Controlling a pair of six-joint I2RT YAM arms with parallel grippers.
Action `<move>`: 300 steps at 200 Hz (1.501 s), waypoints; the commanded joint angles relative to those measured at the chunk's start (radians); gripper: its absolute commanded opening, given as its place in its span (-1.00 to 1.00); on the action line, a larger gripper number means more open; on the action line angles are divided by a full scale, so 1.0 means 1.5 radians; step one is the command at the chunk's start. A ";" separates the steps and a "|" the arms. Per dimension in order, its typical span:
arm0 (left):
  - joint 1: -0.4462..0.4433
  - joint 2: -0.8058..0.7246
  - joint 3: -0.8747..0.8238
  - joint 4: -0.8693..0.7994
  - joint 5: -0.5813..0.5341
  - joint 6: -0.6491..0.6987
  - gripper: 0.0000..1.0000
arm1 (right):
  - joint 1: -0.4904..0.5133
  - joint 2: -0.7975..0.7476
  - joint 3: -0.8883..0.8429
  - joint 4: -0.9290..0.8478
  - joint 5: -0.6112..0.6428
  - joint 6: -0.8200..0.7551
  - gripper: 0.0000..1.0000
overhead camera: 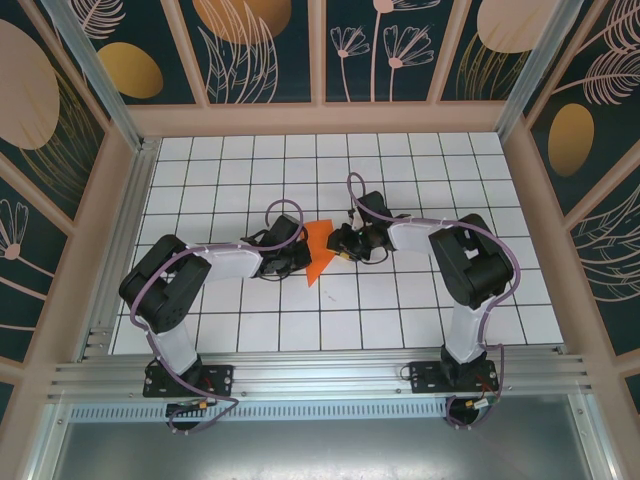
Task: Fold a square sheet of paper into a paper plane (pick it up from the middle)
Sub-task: Fourth fold the wing at the center of the table.
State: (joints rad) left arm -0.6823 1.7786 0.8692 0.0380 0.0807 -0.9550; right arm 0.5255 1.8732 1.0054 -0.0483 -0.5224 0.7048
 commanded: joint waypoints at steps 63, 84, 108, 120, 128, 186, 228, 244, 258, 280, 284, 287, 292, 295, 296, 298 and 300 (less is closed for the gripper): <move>0.002 0.011 -0.011 -0.009 0.014 -0.003 -0.83 | 0.011 0.016 0.002 0.030 -0.044 0.003 -0.40; 0.001 0.009 -0.010 -0.010 0.015 -0.001 -0.83 | 0.011 0.020 0.002 0.027 -0.043 -0.007 -0.44; 0.002 0.005 -0.004 -0.013 0.015 0.002 -0.81 | 0.011 0.020 0.003 0.020 -0.033 -0.011 -0.65; 0.001 -0.001 0.003 -0.017 0.015 0.005 -0.79 | 0.023 0.016 0.002 0.016 -0.021 -0.007 -0.79; 0.001 -0.008 0.007 -0.016 0.018 0.008 -0.76 | 0.024 0.010 0.001 0.013 -0.010 -0.002 -0.86; -0.021 -0.128 -0.040 0.049 0.053 0.032 -0.35 | 0.051 -0.096 -0.045 -0.047 0.156 0.096 -0.97; -0.065 -0.143 -0.110 0.150 0.083 0.005 -0.39 | 0.085 -0.137 -0.052 -0.133 0.254 0.152 -0.98; -0.074 -0.129 -0.121 0.172 0.084 -0.005 -0.41 | 0.091 -0.146 -0.056 -0.152 0.282 0.168 -0.98; -0.081 -0.116 -0.127 0.193 0.089 -0.006 -0.41 | 0.092 -0.149 -0.058 -0.158 0.289 0.178 -0.98; -0.093 -0.097 -0.127 0.221 0.092 0.014 -0.38 | 0.095 -0.148 -0.056 -0.160 0.283 0.190 -0.99; -0.096 -0.093 -0.127 0.222 0.088 0.022 -0.37 | 0.095 -0.148 -0.056 -0.159 0.280 0.192 -0.98; -0.098 -0.092 -0.127 0.222 0.085 0.025 -0.36 | 0.095 -0.148 -0.056 -0.157 0.277 0.194 -0.98; -0.101 -0.088 -0.128 0.223 0.080 0.034 -0.35 | 0.094 -0.147 -0.055 -0.157 0.274 0.197 -0.98; -0.102 -0.086 -0.128 0.224 0.077 0.038 -0.34 | 0.095 -0.147 -0.055 -0.156 0.271 0.200 -0.98; -0.102 -0.086 -0.128 0.225 0.076 0.039 -0.34 | 0.095 -0.147 -0.055 -0.155 0.270 0.200 -0.98; -0.103 -0.085 -0.128 0.226 0.075 0.042 -0.33 | 0.095 -0.147 -0.055 -0.154 0.268 0.202 -0.98; -0.104 -0.084 -0.130 0.226 0.073 0.044 -0.32 | 0.095 -0.147 -0.055 -0.153 0.265 0.204 -0.98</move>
State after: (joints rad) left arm -0.8169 1.6279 0.6865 0.3050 0.2016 -0.9409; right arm 0.6613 1.6817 0.9310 -0.2459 -0.1333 0.9604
